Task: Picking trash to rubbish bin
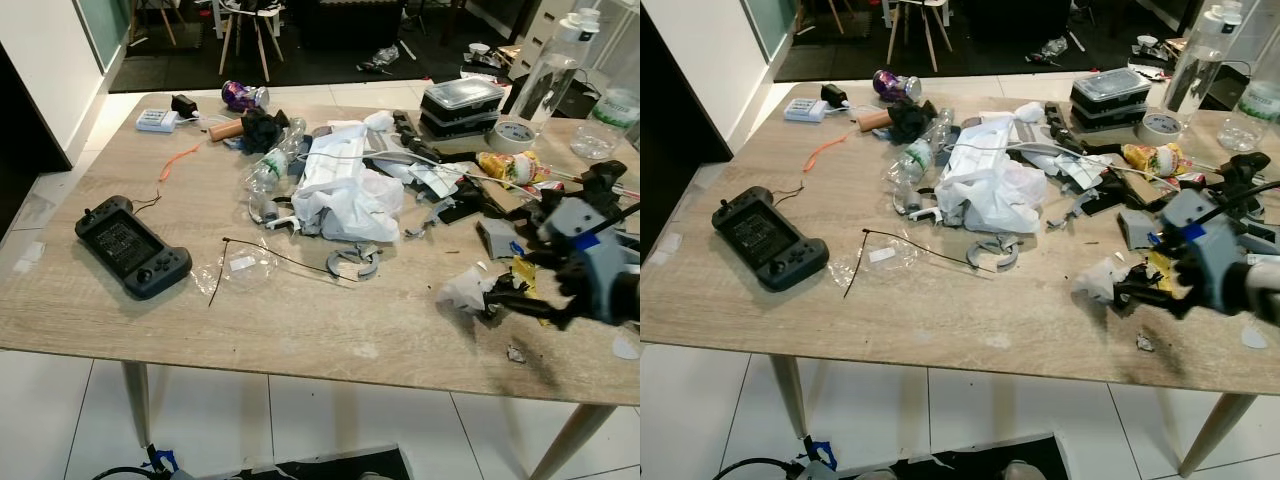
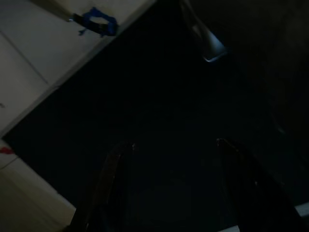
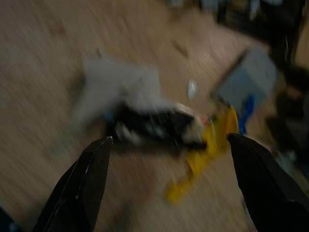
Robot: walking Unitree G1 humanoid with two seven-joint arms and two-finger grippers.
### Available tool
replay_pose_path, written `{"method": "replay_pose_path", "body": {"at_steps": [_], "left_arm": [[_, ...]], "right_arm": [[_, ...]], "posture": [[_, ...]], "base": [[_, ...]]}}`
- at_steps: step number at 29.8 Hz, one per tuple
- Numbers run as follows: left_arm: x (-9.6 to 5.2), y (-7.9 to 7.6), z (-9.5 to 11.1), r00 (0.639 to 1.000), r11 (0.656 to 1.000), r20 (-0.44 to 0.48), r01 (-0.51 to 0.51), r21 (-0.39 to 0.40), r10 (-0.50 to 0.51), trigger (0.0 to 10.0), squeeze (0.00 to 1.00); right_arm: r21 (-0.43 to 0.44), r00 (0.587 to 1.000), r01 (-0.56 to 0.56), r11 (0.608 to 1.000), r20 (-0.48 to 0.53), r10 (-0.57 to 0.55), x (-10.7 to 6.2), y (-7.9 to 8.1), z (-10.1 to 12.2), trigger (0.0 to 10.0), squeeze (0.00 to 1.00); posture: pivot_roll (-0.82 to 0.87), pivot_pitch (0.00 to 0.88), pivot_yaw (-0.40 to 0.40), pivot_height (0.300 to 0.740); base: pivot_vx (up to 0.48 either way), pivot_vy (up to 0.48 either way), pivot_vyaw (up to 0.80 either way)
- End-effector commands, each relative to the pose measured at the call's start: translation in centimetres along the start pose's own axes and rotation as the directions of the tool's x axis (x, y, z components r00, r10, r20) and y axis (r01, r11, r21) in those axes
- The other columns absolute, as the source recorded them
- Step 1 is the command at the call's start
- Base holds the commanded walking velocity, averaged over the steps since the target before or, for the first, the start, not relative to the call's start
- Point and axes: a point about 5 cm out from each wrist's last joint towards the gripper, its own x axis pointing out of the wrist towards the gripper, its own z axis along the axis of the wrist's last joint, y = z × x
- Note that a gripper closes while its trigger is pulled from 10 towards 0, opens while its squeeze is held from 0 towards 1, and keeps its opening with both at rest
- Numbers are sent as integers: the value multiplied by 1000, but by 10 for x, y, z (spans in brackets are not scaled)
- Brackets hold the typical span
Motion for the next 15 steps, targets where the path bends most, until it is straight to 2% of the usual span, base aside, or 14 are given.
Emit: {"method": "replay_pose_path", "body": {"at_steps": [1, 3, 4, 8, 15], "left_arm": [[-1, -2, -7, 1000, 1000, -26, 9, 4, -9, 10000, 0], [-1, -2, -7, 1000, 1000, -26, 9, 1, -9, 10000, 0], [-1, -2, -7, 1000, 1000, -26, 10, -3, -10, 10000, 0], [-1, -2, -7, 1000, 1000, -25, 14, -4, -14, 10000, 0], [-1, -1, -7, 999, 1000, -29, 14, -1, -14, 10000, 0]], "right_arm": [[-32, 998, -30, 999, -47, 29, 2, 2, -6, 10000, 1000], [-81, 998, -9, 997, -65, 4, 4, -1, -7, 10000, 1000], [-82, 999, -19, 996, -37, 16, 10, 1, -8, 10000, 0], [-31, 997, -82, 996, 1, 82, 22, 10, -15, 10000, 0], [-8, 998, -46, 999, -52, 45, 31, 10, -32, 10000, 0]], "posture": [[-51, 94, -4, 740], [-51, 94, -4, 740], [-53, 90, -14, 740], [-53, 90, -14, 740], [-43, 84, -10, 740]], "base": [[0, 0, 0], [0, 0, 0], [0, 0, 0], [0, 0, 0], [0, 0, 0]]}}
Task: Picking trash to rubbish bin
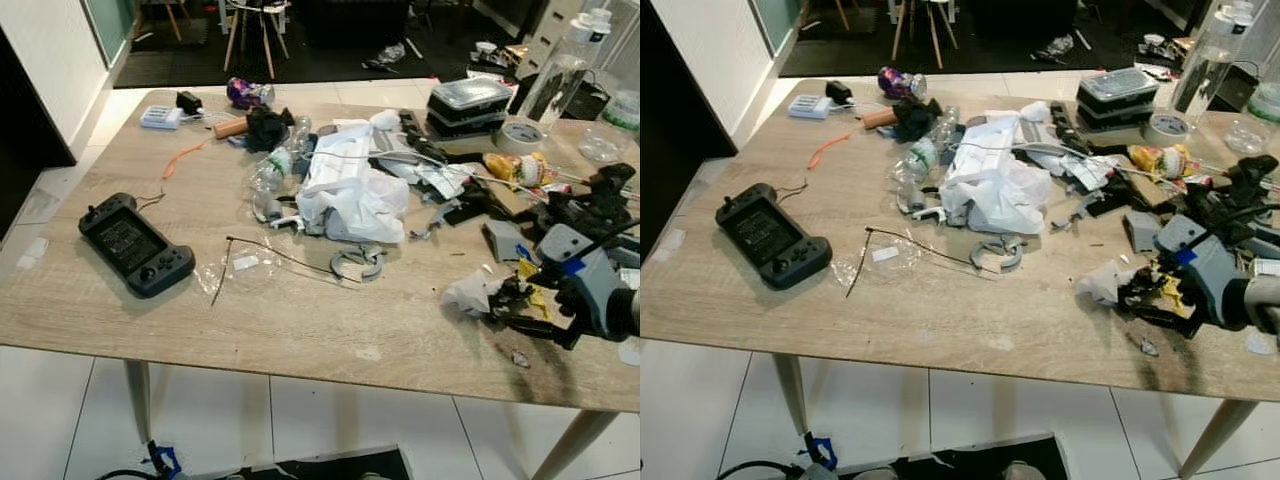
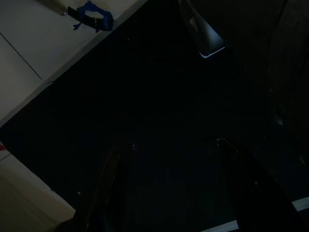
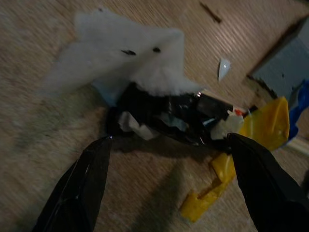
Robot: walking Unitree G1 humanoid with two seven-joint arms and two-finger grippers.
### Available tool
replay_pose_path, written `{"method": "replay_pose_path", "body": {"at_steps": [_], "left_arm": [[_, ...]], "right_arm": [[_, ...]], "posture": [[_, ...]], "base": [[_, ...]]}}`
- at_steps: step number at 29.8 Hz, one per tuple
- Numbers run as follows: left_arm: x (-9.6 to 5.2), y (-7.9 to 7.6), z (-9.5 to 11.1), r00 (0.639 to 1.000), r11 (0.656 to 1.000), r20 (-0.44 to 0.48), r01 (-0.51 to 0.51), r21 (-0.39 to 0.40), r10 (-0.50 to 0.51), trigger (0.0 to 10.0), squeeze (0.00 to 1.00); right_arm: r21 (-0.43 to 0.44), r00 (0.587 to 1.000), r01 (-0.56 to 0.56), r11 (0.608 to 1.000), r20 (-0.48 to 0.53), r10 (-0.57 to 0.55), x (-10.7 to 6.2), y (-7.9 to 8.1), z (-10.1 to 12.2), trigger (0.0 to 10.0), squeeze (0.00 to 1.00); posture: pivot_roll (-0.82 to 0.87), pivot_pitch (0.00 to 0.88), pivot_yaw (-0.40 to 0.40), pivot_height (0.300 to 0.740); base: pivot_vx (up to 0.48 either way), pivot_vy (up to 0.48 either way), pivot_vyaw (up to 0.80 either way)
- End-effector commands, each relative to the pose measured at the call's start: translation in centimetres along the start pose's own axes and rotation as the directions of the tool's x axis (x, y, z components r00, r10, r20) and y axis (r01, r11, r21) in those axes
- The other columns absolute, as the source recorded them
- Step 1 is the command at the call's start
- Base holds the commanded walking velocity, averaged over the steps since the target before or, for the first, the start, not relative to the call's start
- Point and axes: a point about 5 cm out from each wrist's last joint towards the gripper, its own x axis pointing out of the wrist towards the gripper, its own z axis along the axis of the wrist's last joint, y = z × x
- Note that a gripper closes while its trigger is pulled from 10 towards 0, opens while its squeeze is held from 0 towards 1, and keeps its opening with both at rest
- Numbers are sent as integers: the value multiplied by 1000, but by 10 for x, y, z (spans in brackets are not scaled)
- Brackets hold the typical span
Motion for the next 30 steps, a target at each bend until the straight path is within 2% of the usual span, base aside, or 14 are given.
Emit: {"method": "replay_pose_path", "body": {"at_steps": [1, 6, 7, 9, 14, 16, 18, 21, 30], "left_arm": [[-1, -1, -8, 1000, 1000, -29, 7, 3, -7, 10000, 0], [-1, 0, -8, 1000, 1000, -31, 5, 6, -5, 10000, 0], [-1, 0, -9, 1000, 1000, -31, 4, 6, -4, 10000, 0], [-1, 0, -9, 1000, 1000, -30, 4, 7, -4, 10000, 0], [-2, 0, -9, 1000, 1000, -28, 7, 7, -6, 10000, 0], [-2, 1, -10, 1000, 1000, -30, 7, 8, -7, 10000, 0], [-2, 1, -10, 1000, 1000, -30, 7, 8, -7, 10000, 0], [-2, 0, -10, 999, 1000, -31, 10, 6, -10, 10000, 0], [-2, 0, -11, 999, 1000, -33, 11, 3, -11, 10000, 0]], "right_arm": [[-9, 1000, 7, 1000, -13, -7, 5, 1, -3, 10000, 0], [-14, 997, 66, 998, -36, -66, 17, 2, -13, 10000, 0], [-16, 997, 65, 998, -38, -65, 24, 7, -17, 10000, 0], [-11, 998, 57, 998, -30, -58, 28, 10, -18, 10000, 0], [13, 999, 31, 999, 33, -31, 41, 23, -16, 10000, 0], [28, 995, 13, 1000, 100, -16, 48, 30, -9, 10000, 0], [35, 992, 7, 999, 124, -12, 50, 32, -6, 10000, 0], [92, 976, -54, 994, 215, 33, 60, 46, -3, 10000, 0], [173, 960, -150, 973, 260, 102, 71, 65, -11, 10000, 0]], "posture": [[-42, 82, -6, 740], [-43, 80, -5, 740], [-39, 80, 0, 740], [-39, 80, 0, 740], [-43, 87, 6, 740], [-45, 91, 6, 740], [-45, 91, 6, 740], [-43, 98, 7, 740], [-42, 105, 7, 740]], "base": [[0, 0, 0], [0, 0, 0], [0, 0, 0], [0, 0, 0], [0, 0, 0], [0, 0, 0], [0, 0, 0], [0, 0, 0], [0, 0, 0]]}}
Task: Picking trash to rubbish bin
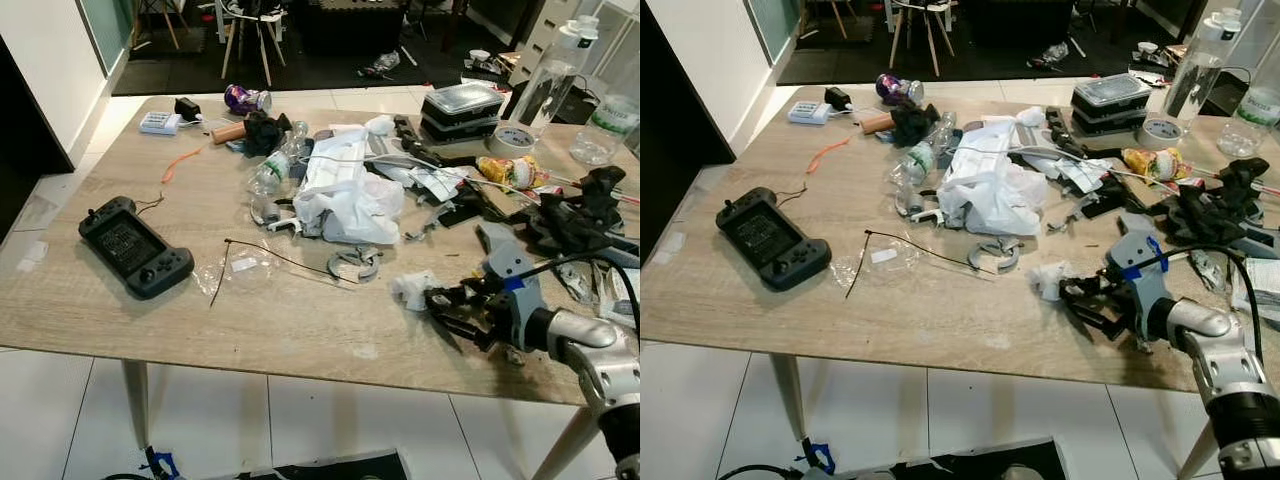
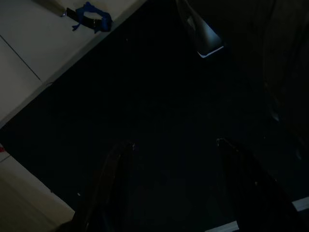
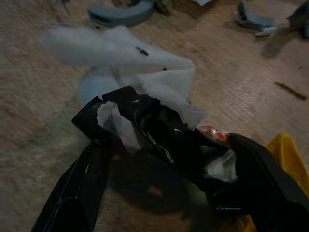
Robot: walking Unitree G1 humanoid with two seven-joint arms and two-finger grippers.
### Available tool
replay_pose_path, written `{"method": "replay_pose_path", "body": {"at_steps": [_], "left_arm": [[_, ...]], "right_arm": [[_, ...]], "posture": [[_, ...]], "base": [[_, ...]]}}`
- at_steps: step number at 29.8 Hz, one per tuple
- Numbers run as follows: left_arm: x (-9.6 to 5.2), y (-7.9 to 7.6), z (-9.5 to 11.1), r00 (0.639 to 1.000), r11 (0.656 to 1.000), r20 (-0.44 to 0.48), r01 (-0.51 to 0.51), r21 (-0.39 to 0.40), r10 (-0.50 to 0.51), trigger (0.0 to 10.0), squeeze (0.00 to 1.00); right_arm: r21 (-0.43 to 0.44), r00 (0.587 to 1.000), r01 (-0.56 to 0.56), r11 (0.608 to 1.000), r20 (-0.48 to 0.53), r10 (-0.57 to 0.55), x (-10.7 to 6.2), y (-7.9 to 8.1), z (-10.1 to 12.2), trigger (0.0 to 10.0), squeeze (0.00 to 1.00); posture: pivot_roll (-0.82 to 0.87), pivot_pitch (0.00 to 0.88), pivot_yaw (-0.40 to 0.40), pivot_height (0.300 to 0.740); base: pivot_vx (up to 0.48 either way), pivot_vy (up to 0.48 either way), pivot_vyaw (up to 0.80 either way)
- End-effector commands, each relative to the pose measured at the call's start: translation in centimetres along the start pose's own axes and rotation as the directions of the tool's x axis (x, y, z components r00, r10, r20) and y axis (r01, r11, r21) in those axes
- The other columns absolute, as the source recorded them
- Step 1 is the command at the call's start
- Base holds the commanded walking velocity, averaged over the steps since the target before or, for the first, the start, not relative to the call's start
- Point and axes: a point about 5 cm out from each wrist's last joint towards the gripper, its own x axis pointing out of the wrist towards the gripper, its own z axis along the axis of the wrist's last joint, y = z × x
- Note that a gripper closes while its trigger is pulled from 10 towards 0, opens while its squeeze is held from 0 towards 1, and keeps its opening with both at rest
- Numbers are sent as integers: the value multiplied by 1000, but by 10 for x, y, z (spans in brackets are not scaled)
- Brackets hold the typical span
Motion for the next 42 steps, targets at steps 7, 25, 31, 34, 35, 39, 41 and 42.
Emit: {"method": "replay_pose_path", "body": {"at_steps": [7, 25, 31, 34, 35, 39, 41, 42], "left_arm": [[-1, 1, -6, 1000, 1000, -20, 2, 4, -2, 10000, 0], [-1, 2, -4, 1000, 1000, -15, -2, -2, 2, 10000, 0], [-1, 3, -4, 1000, 1000, -14, -4, 3, 4, 10000, 0], [-1, 3, -4, 1000, 1000, -15, -4, 8, 5, 10000, 0], [-1, 3, -4, 1000, 1000, -15, -5, 8, 5, 10000, 0], [-1, 3, -4, 1000, 1000, -15, -6, 11, 6, 10000, 0], [-1, 3, -4, 1000, 1000, -15, -6, 12, 7, 10000, 0], [-1, 3, -4, 1000, 1000, -15, -6, 12, 7, 10000, 0]], "right_arm": [[126, 988, -126, 984, -70, 135, 5, 24, -24, 10000, 0], [162, 978, -138, 977, -134, 161, 8, 29, -31, 0, 0], [178, 992, -120, 977, -8, 123, 12, 24, -15, 0, 0], [197, 992, -72, 978, 115, 50, 11, 14, 1, 0, 0], [200, 989, -65, 978, 140, 37, 10, 12, 5, 0, 0], [234, 950, -59, 970, 312, -17, 4, 3, 27, 0, 0], [264, 909, -78, 961, 414, -40, 0, -1, 40, 0, 0], [264, 909, -78, 961, 414, -40, 0, -1, 40, 0, 0]], "posture": [[-42, 105, 7, 740], [-40, 99, 6, 740], [-42, 98, 5, 740], [-41, 93, 9, 740], [-41, 93, 9, 740], [-41, 93, 9, 740], [-41, 93, 9, 740], [-41, 93, 9, 740]], "base": [[0, 0, 0], [0, 0, 0], [0, 0, 0], [0, 0, 0], [0, 0, 0], [0, 0, 0], [0, 0, 0], [0, 0, 0]]}}
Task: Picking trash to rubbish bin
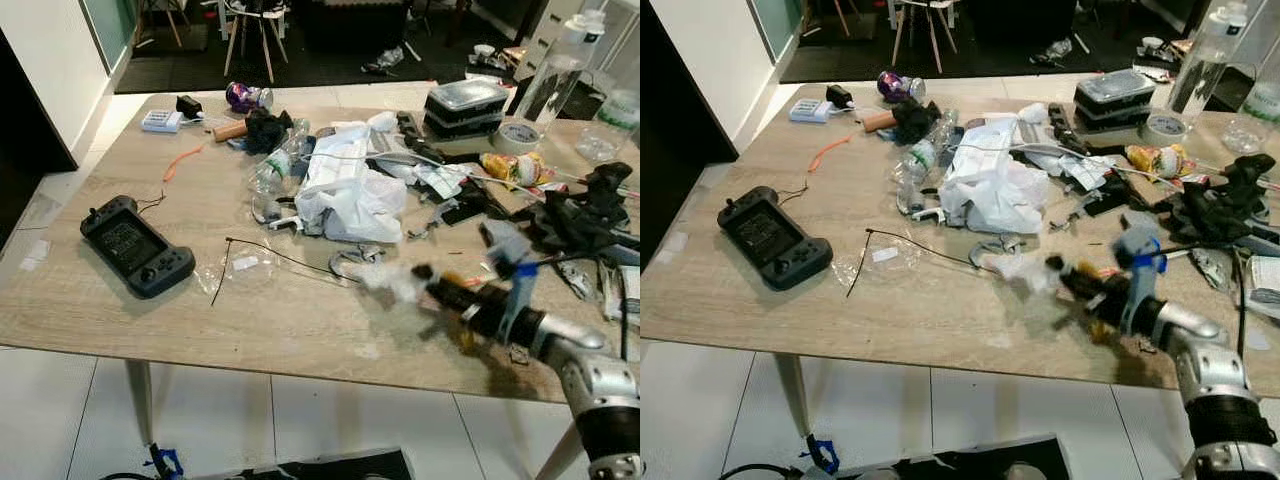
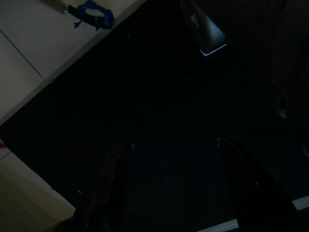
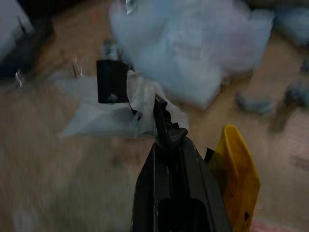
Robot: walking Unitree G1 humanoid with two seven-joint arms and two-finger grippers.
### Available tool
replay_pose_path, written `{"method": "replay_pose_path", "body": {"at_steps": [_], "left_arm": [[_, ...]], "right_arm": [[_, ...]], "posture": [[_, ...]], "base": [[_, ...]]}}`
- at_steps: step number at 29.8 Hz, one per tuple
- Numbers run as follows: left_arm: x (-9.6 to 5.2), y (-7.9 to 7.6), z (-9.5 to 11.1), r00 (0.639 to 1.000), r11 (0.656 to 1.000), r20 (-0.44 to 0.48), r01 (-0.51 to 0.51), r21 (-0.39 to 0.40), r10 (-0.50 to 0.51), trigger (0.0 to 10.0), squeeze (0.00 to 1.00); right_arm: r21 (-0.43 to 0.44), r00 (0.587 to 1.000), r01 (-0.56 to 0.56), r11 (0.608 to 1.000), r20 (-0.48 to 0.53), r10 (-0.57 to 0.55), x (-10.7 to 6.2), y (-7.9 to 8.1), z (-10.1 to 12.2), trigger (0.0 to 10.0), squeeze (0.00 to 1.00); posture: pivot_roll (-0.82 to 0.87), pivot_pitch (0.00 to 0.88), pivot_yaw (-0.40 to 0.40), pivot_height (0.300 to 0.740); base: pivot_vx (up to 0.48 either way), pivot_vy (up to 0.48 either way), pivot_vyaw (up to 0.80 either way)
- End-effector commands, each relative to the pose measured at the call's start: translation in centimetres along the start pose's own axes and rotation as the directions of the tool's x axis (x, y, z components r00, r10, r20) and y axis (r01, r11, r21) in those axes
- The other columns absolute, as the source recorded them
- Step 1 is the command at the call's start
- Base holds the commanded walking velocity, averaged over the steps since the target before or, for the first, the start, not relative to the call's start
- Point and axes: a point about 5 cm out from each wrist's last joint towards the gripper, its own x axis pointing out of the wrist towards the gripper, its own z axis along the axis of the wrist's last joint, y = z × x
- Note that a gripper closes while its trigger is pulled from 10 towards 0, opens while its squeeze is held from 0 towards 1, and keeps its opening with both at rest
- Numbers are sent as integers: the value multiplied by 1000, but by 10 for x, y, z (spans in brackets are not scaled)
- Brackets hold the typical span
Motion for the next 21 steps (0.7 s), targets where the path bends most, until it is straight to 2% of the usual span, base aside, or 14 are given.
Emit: {"method": "replay_pose_path", "body": {"at_steps": [1, 2, 3, 4, 5, 6, 7, 8, 11, 14, 15, 16, 21], "left_arm": [[-1, 2, -7, 1000, 1000, -22, -3, 12, 3, 10000, 0], [-1, 2, -7, 1000, 1000, -22, -4, 14, 5, 10000, 0], [-1, 2, -7, 1000, 1000, -22, -4, 14, 5, 10000, 0], [-1, 2, -7, 1000, 1000, -22, -5, 15, 6, 10000, 0], [-1, 2, -7, 1000, 1000, -22, -10, 16, 10, 10000, 0], [-1, 2, -7, 1000, 1000, -22, -10, 16, 10, 10000, 0], [-1, 2, -7, 1000, 1000, -23, -13, 17, 14, 10000, 0], [-1, 2, -7, 1000, 1000, -23, -15, 18, 16, 10000, 0], [-1, 3, -7, 999, 999, -26, -37, 22, 37, 10000, 0], [-1, 4, -8, 998, 999, -27, -48, 17, 49, 10000, 0], [-1, 4, -8, 998, 999, -27, -48, 17, 49, 10000, 0], [-2, 5, -8, 998, 998, -31, -55, 15, 56, 10000, 0], [-2, 5, -9, 997, 998, -37, -65, 2, 65, 10000, 0]], "right_arm": [[39, 989, -44, 998, 142, 38, 1, 4, 18, 0, 0], [84, 952, -119, 989, 292, 90, 1, 12, 35, 0, 0], [84, 952, -119, 989, 292, 90, 1, 12, 35, 0, 0], [101, 926, -170, 980, 358, 123, 0, 17, 43, 0, 0], [121, 875, -268, 956, 447, 189, 0, 27, 52, 1725, 0], [121, 875, -268, 956, 447, 189, 0, 27, 52, 1725, 0], [127, 853, -308, 943, 476, 215, -1, 31, 54, 1725, 0], [133, 833, -350, 927, 496, 243, 0, 37, 55, 10000, 0], [160, 777, -461, 873, 549, 309, 5, 54, 54, 10000, 0], [202, 728, -538, 819, 600, 331, 14, 70, 52, 10000, 0], [202, 728, -538, 819, 600, 331, 14, 70, 52, 10000, 0], [225, 708, -588, 777, 609, 359, 23, 83, 46, 10000, 0], [262, 703, -630, 731, 593, 393, 33, 96, 39, 10000, 0]], "posture": [[-39, 88, 13, 740], [-39, 88, 13, 740], [-39, 88, 13, 740], [-39, 88, 13, 740], [-39, 88, 13, 740], [-39, 88, 13, 740], [-39, 88, 13, 740], [-39, 88, 13, 740], [-36, 87, 13, 740], [-36, 92, 10, 740], [-36, 92, 10, 740], [-36, 92, 10, 740], [-28, 95, 6, 740]], "base": [[0, 0, 0], [0, 0, 0], [0, 0, 0], [0, 0, 0], [0, 0, 0], [0, 0, 0], [0, 0, 0], [0, 0, 0], [0, 0, 0], [0, 0, 0], [0, 0, 0], [0, 0, 0], [0, 0, 0]]}}
